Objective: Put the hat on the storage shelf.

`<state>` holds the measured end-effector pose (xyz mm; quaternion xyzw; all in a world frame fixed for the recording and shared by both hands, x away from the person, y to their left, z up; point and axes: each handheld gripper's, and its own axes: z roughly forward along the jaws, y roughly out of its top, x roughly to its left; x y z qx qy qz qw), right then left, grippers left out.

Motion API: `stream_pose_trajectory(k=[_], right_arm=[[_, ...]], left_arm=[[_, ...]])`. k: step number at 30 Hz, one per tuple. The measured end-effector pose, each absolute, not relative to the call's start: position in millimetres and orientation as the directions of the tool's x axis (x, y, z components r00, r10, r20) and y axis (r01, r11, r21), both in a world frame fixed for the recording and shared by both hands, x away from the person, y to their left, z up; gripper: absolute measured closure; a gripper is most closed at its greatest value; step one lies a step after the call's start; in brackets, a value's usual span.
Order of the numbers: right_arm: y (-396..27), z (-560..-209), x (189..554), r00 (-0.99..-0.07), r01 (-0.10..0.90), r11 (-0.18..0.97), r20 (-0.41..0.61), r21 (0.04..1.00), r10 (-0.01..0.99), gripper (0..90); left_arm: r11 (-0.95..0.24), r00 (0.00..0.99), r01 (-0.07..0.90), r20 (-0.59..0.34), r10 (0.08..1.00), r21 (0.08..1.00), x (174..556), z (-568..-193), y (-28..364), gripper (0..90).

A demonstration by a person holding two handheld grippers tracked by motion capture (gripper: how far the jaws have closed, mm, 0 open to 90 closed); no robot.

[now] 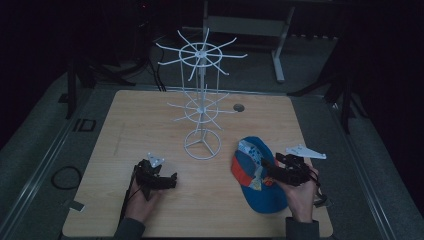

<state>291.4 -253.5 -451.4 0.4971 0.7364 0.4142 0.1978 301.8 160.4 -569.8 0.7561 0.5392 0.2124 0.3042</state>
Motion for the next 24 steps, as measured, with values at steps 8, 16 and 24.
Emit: stream_pose_trajectory(k=[8, 16, 24], right_arm=[[-252.6, -449.1, 290.9, -0.443, 0.576, 0.164, 0.137, 0.800, 0.886, 27.9], [-250.3, -443.1, 297.5, -0.459, 0.588, 0.227, 0.089, 0.777, 0.884, 21.4], [-246.3, -442.3, 316.5, -0.491, 0.619, 0.263, 0.103, 0.740, 0.865, 18.0]], left_arm=[[-0.235, 0.330, 0.685, -0.006, 0.944, 0.689, 301.8, -569.8, 160.2, 1.4], [-0.235, 0.329, 0.685, -0.005, 0.944, 0.690, 301.8, -569.8, 159.9, 1.4], [-0.233, 0.327, 0.684, -0.006, 0.945, 0.691, 301.9, -569.9, 159.7, 1.4]])
